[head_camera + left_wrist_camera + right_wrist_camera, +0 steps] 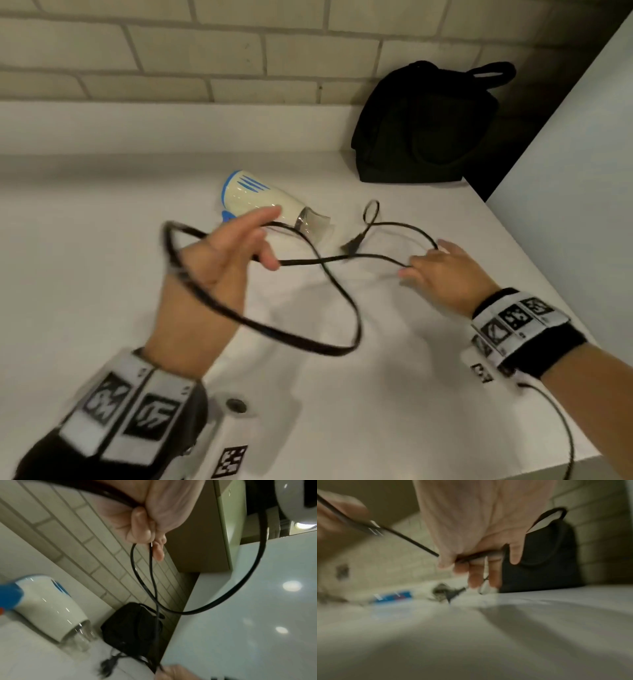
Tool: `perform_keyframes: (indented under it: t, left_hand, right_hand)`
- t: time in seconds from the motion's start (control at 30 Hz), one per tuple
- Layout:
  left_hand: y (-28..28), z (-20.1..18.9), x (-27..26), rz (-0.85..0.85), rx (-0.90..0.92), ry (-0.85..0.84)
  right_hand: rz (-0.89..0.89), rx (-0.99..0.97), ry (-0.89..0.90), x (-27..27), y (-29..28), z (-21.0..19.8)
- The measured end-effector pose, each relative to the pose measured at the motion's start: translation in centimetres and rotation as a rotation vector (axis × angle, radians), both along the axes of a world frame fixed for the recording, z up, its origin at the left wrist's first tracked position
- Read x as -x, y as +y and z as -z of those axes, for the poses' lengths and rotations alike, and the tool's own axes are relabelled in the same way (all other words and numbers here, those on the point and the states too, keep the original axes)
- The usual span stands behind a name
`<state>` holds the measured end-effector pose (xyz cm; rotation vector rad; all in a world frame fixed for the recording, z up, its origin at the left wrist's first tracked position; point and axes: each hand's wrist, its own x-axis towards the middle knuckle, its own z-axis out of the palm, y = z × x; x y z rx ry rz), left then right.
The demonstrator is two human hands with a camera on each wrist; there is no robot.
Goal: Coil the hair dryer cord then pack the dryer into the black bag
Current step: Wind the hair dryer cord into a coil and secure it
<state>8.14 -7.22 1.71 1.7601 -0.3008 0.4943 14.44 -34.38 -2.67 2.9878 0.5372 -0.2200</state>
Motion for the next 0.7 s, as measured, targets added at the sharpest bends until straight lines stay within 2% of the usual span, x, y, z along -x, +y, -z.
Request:
perform_keyframes:
  t: [0.07,0.1,0.13,0.23,0.3,0.4,0.5,0.63,0.67,0.7]
  left_hand:
    - [2.1,-0.5,0.7,-0.054,0.076,-0.008]
    - [3.0,-0.7,1.0,-0.062,0.114,0.006]
    - [3.6,-0.9,1.2,-0.061,0.146,0.015]
    - [3.7,-1.4,1.4,-0.041,0.128,0.032]
    - [3.2,-1.9,1.7,-0.048,0.085,0.001]
    - [2.5,-2.6,2.0,-0.062,0.048,-0.022]
    - [1.9,-2.1,1.3,0.057,-0.110,0.027]
    - [0.7,0.0,0.4,0.303,-0.535,0.202]
    - [-0.1,0.4,0.3,0.341,-0.628,0.218]
    - [-0.8,0.6,0.2,0.371,-0.686,0.234]
  right_hand:
    - [0.105,0.231,0.002,-1.7,-3.3,1.4]
    - [0.180,0.273,0.019,-2.5,-4.6,2.0]
    - [0.265,0.192,0.026,-3.0,-5.6,2.3]
    - [0.469,-0.301,0.047,-4.8,-6.8,1.9]
    - [0.522,-0.423,0.047,-5.7,-6.5,1.8]
    - [0.568,-0.504,0.036,-6.9,-6.3,2.4]
    - [0.614,-0.449,0.052,-7.5,-6.6,2.3]
    - [0.477,-0.009,0.199,-8.0,-5.9,0.2]
    - [0.414,-0.023,0.250,-7.7,-5.1,-1.1]
    - [0.338,-0.117,0.299,-7.0,-3.9,-2.7]
